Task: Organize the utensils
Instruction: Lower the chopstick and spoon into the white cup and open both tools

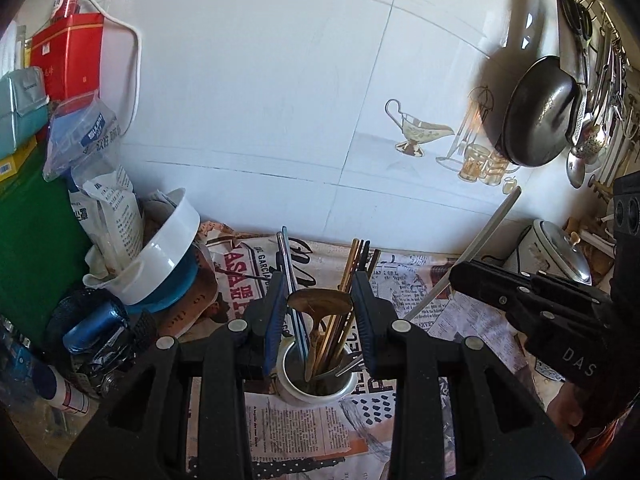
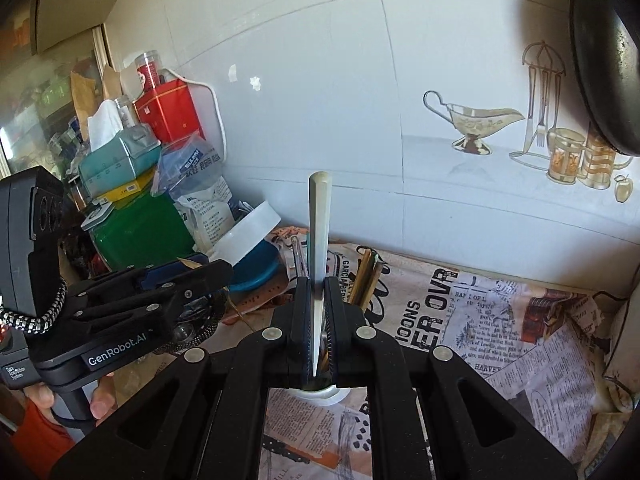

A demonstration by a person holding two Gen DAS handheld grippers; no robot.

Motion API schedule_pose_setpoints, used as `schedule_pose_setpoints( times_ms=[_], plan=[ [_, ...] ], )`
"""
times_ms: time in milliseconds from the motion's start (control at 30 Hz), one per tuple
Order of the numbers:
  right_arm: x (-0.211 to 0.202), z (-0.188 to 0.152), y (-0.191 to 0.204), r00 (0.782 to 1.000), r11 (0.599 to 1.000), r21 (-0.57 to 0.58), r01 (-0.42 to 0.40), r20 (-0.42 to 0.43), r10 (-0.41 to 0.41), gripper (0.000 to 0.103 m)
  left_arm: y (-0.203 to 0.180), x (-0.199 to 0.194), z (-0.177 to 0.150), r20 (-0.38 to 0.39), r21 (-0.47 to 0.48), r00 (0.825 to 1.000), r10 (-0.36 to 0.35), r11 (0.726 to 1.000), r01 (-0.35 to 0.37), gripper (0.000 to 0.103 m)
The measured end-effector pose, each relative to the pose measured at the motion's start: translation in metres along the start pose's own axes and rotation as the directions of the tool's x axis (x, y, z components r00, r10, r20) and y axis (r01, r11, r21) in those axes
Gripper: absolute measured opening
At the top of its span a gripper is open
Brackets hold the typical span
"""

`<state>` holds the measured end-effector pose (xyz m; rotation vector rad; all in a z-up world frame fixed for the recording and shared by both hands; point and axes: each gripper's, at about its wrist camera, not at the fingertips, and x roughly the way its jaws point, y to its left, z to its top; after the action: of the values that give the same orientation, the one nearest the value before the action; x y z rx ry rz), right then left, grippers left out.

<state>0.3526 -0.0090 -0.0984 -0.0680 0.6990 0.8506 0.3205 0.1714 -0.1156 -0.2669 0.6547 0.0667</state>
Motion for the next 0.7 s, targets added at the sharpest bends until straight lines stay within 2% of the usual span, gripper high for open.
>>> schedule_pose_setpoints(
  times_ms=[233,467,700],
  plan=[
    [0.041,-0.016,-0.005,0.993,1.000,0.007,0.005,-0.119,-0.004,0.006,0.010,0.042,-0.019,-0.105,-0.020,0.994,0.003,1.000,-0.005,0.032],
    [0.074,-0.030,-0.011,0.977,0.999,0.019,0.026,-0.214,-0.022,0.006,0.019,0.075,-0.034,-0.206,-0.026,0.978,0.004,1.000,-0.009,0.032],
    [0.088,-0.034,-0.013,0.968,0.999,0.025,0.043,-0.247,-0.036,0.007,0.022,0.086,-0.034,-0.226,-0.034,0.974,0.008,0.999,-0.016,0.032]
  ],
)
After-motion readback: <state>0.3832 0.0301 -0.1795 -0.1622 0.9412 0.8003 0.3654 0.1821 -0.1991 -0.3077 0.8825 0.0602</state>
